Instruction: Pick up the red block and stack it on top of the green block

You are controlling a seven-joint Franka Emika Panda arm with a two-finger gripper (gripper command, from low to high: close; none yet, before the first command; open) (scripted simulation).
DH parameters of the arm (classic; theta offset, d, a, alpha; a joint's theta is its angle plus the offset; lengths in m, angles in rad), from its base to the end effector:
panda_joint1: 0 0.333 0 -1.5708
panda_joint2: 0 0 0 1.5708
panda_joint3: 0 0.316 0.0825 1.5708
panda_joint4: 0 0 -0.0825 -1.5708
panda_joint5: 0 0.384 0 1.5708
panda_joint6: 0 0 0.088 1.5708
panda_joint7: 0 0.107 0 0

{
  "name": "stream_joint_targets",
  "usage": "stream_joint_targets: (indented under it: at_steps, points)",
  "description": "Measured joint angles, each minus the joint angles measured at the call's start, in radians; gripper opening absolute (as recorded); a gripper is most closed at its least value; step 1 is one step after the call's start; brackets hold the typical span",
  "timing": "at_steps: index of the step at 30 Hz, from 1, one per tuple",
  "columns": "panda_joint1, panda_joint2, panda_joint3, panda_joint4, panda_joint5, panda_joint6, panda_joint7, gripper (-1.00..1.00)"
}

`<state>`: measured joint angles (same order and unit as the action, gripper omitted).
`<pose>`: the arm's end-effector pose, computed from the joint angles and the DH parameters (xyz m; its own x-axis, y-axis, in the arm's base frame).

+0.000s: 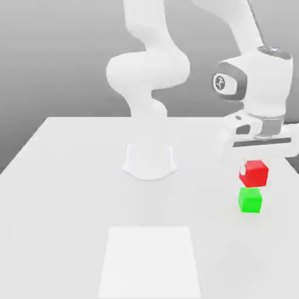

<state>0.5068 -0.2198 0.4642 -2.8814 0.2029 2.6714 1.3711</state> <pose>0.2117 0.2774 0.2436 0.8300 -0.5577 0.0063 -0.5577 -0.8300 0.0046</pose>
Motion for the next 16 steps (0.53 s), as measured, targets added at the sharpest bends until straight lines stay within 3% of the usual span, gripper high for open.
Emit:
stream_joint_targets:
  at_steps: [10, 16]
  points:
    - [-0.116, 0.169, 0.051, 0.012, -0.327, 0.11, 0.24, -1.0]
    - [-0.129, 0.255, 0.045, 0.011, -0.411, 0.205, 0.3, -1.0]
